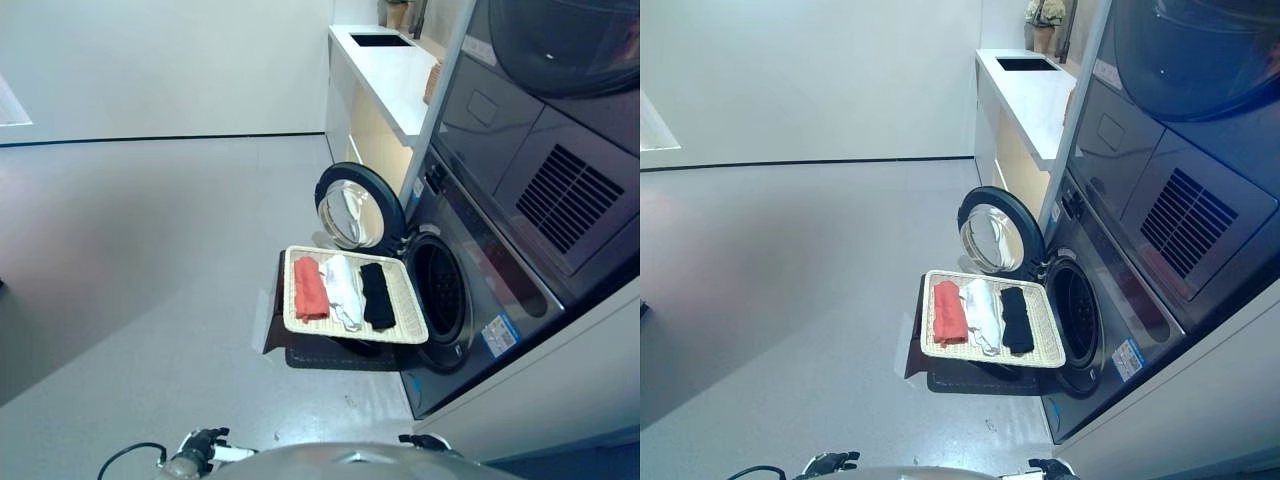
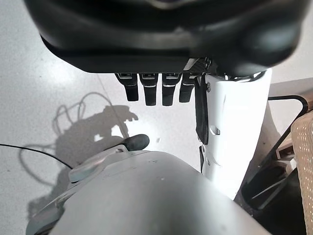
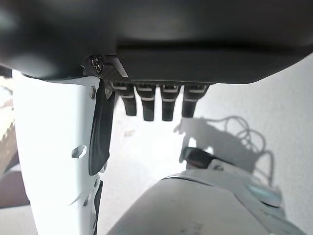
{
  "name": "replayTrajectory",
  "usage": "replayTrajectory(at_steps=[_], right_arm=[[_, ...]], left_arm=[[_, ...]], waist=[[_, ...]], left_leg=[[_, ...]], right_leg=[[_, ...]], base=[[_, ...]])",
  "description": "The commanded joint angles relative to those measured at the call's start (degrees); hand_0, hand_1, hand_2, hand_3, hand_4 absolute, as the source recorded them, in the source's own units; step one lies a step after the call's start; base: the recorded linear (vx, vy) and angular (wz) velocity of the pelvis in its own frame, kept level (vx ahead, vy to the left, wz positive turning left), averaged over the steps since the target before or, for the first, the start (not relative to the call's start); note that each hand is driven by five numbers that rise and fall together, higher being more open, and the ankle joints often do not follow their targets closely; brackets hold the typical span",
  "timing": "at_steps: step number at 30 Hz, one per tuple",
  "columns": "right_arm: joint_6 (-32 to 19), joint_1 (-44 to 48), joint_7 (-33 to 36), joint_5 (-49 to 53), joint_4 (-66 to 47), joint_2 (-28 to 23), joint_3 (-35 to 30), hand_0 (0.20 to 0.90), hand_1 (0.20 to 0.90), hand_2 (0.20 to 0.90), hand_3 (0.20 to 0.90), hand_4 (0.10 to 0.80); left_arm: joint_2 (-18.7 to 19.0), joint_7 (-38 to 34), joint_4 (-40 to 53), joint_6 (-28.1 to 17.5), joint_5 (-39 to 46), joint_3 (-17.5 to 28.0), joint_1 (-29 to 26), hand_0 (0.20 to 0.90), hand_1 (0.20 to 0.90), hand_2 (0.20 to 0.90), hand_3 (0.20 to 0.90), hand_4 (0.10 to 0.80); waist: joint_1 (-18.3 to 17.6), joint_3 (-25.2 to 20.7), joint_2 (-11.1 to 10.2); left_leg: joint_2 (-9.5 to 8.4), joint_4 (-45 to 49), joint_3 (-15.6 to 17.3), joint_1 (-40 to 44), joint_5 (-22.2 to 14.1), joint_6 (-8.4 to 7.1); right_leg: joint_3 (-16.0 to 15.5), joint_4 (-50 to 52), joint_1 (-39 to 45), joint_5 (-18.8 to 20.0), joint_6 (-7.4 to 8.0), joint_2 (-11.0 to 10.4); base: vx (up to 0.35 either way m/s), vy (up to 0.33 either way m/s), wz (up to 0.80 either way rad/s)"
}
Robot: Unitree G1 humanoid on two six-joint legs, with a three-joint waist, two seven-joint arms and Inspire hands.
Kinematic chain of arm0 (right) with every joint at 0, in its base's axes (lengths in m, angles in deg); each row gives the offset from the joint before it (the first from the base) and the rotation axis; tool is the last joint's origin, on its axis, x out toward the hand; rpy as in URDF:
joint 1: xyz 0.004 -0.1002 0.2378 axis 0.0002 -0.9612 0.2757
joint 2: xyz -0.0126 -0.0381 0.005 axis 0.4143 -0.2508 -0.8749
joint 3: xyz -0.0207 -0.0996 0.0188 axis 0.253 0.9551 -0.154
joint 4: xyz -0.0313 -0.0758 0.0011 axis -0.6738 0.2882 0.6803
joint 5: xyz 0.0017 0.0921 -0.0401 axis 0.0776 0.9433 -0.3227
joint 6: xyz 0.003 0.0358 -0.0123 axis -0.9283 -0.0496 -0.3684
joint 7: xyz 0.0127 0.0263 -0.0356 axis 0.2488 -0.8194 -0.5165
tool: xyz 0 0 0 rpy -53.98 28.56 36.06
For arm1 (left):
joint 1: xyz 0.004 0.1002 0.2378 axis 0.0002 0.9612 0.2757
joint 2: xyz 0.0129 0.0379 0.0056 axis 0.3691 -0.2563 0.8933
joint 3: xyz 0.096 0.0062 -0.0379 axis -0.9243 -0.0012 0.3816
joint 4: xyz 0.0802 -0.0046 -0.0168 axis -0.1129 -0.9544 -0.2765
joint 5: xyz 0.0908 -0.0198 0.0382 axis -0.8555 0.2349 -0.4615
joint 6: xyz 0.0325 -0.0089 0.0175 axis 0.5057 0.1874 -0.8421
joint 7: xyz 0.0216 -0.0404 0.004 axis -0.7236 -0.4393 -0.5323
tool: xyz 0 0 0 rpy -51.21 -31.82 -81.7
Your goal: Pick up the clothes and place them into the washing machine
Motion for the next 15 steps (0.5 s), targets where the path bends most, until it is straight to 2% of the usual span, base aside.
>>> replayTrajectory(at_steps=[1,4,5,6,7,8,10,11,12,14,15], right_arm=[[-0.2,4.4,-0.3,-0.3,1.0,-0.9,-0.6,0.900,0.900,0.900,0.900,0.800],[0.0,5.1,-0.1,0.2,1.4,-1.1,-1.2,0.900,0.900,0.900,0.900,0.800],[0.1,5.7,-0.2,0.6,1.4,-1.3,-1.7,0.900,0.900,0.900,0.900,0.800],[0.1,5.8,-0.2,0.6,1.4,-1.3,-1.7,0.900,0.900,0.900,0.900,0.800],[0.1,6.2,-0.1,0.9,1.0,-1.5,-2.1,0.900,0.900,0.900,0.900,0.800],[0.1,6.3,0.0,0.9,0.7,-1.6,-2.3,0.900,0.900,0.900,0.900,0.800],[0.2,6.2,-0.1,0.7,-0.6,-1.8,-2.3,0.900,0.900,0.900,0.900,0.800],[0.1,6.2,-0.1,1.0,-1.3,-1.7,-2.3,0.900,0.900,0.900,0.900,0.800],[0.0,6.1,-0.2,1.2,-1.8,-1.7,-2.2,0.900,0.900,0.900,0.900,0.800],[0.1,6.0,-0.3,1.7,-2.2,-1.6,-2.3,0.900,0.900,0.900,0.900,0.800],[0.2,5.6,-0.4,2.7,-2.4,-1.8,-2.9,0.900,0.900,0.900,0.900,0.800]], left_arm=[[-1.5,-0.9,-5.3,0.6,1.0,2.8,-5.4,0.900,0.900,0.900,0.900,0.800],[-1.4,-0.8,-5.1,0.6,1.5,2.9,-5.9,0.900,0.900,0.900,0.900,0.800],[-1.2,-0.6,-5.0,0.6,1.9,2.9,-6.3,0.900,0.900,0.900,0.900,0.800],[-1.2,-0.6,-5.0,0.6,1.9,2.9,-6.3,0.900,0.900,0.900,0.900,0.800],[-0.9,-0.2,-4.5,0.6,2.2,2.9,-6.7,0.900,0.900,0.900,0.900,0.800],[-0.8,-0.3,-4.4,0.7,1.9,2.9,-6.8,0.900,0.900,0.900,0.900,0.800],[-0.5,-0.6,-4.7,1.2,0.8,2.7,-7.0,0.900,0.900,0.900,0.900,0.800],[-0.4,-0.8,-4.9,1.5,0.7,2.6,-7.3,0.900,0.900,0.900,0.900,0.800],[-0.2,-0.8,-4.9,1.6,0.7,2.5,-7.5,0.900,0.900,0.900,0.900,0.800],[0.0,-0.9,-4.8,1.6,0.6,2.5,-7.6,0.900,0.900,0.900,0.900,0.800],[0.1,-1.0,-4.8,1.5,0.8,2.6,-8.0,0.900,0.900,0.900,0.900,0.800]], waist=[[1.7,2.9,0.2],[1.8,3.3,0.4],[1.8,4.1,0.6],[1.9,4.0,0.6],[1.8,4.9,1.0],[1.6,5.3,1.4],[0.7,6.4,1.9],[0.0,7.4,2.3],[-0.6,8.2,2.8],[-1.0,8.7,3.0],[-1.9,8.8,3.0]], left_leg=[[-2.79,0.1,0.5,4.3,-4.4,-0.27],[-3.17,0.8,0.8,3.4,-4.6,0.23],[-3.57,2.5,1.0,2.3,-5.2,1.05],[-3.59,2.6,1.0,2.2,-5.3,1.06],[-4.14,4.0,0.9,1.7,-6.1,2.08],[-4.32,4.4,0.8,1.7,-6.5,2.63],[-4.82,4.6,0.7,2.7,-6.9,3.67],[-4.91,4.8,0.5,3.3,-7.1,4.20],[-4.60,4.8,0.2,3.8,-7.2,4.29],[-4.51,5.0,-0.2,4.4,-7.5,4.27],[-5.01,4.6,-1.1,6.1,-8.5,3.94]], right_leg=[[0.4,0.8,-3.0,4.8,1.39,0.4],[0.8,3.1,-4.6,4.3,1.59,-0.1],[1.1,7.3,-6.6,3.4,2.02,-0.5],[1.2,7.5,-6.8,3.3,2.03,-0.5],[1.3,13.0,-9.2,2.6,2.58,-0.7],[1.2,17.6,-11.0,2.9,2.89,-1.0],[1.9,27.5,-15.8,7.1,3.05,-1.7],[2.4,32.1,-17.8,9.0,2.89,-1.3],[2.5,34.9,-19.7,9.0,2.42,-0.6],[2.4,36.7,-21.7,8.8,2.16,-0.3],[1.1,31.8,-24.4,8.8,2.11,-1.0]], base=[[-0.028,0.067,-0.04],[-0.029,0.081,-0.09],[-0.025,0.072,-0.17],[-0.032,0.162,-0.18],[0.001,0.154,-0.11],[0.011,0.217,-0.11],[0.033,0.197,-0.28],[0.049,0.183,-0.37],[0.087,0.148,-0.21],[0.153,0.070,0.11],[0.186,0.028,0.17]])
